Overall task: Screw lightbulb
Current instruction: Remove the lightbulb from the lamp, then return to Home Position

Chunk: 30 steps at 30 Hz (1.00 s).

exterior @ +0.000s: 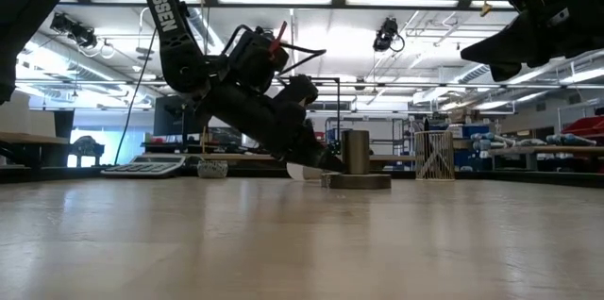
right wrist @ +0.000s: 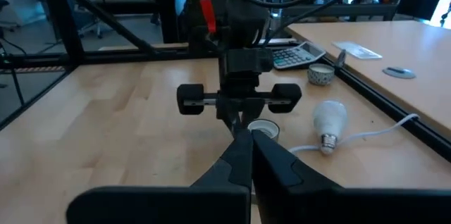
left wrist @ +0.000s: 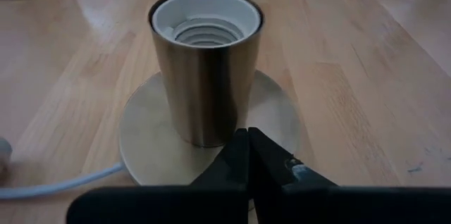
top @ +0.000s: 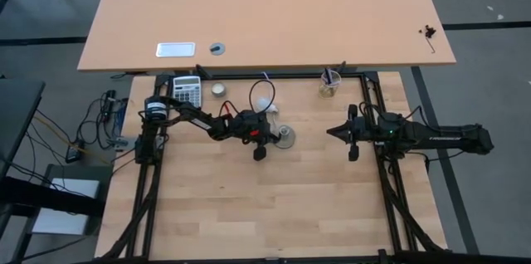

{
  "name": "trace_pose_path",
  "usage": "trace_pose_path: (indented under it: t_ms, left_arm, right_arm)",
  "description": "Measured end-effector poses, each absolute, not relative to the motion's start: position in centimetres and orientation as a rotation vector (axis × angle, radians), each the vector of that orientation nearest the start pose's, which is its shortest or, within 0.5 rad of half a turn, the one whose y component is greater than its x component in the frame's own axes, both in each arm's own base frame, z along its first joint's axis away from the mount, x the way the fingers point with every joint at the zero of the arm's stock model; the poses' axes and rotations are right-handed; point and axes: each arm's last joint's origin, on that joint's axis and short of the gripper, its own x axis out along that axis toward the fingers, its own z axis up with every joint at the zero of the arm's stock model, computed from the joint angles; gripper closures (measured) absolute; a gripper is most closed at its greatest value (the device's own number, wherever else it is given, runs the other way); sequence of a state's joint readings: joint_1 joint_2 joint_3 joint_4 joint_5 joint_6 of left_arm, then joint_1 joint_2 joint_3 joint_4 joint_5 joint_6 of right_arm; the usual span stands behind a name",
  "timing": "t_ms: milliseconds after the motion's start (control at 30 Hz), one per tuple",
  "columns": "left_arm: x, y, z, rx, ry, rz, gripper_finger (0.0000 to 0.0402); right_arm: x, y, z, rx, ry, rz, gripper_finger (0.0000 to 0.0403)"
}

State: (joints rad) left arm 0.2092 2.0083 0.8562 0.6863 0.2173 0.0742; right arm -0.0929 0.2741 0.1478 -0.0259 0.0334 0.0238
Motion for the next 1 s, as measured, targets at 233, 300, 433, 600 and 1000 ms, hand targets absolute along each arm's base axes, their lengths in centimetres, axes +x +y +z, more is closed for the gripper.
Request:
trace_pose_path:
  t_ms: [233, 300, 433, 600, 1000]
  left_arm:
    - [36.54, 7.12, 10.03, -0.025, 0.452, -0.024, 0.0396]
    - [36.54, 7.12, 10.03, -0.025, 0.452, -0.024, 0.0396]
    - [36.54, 7.12, 10.05, -0.025, 0.451, -0.024, 0.0396]
    - [36.54, 7.12, 10.07, -0.025, 0.45, -0.024, 0.0396]
    - [36.67, 7.14, 10.36, -0.018, 0.424, -0.022, 0.0396]
  right_arm:
    - [11.15, -1.14, 18.9, 0.028, 0.152, -0.128, 0.0385]
    - [11.15, -1.14, 18.91, 0.028, 0.151, -0.129, 0.0387]
    - [11.15, -1.14, 18.93, 0.052, 0.147, -0.131, 0.0388]
    - [11.15, -1.14, 19.0, 0.09, 0.14, -0.133, 0.0385]
    - [11.01, -1.05, 19.09, 0.013, 0.135, -0.101, 0.0398]
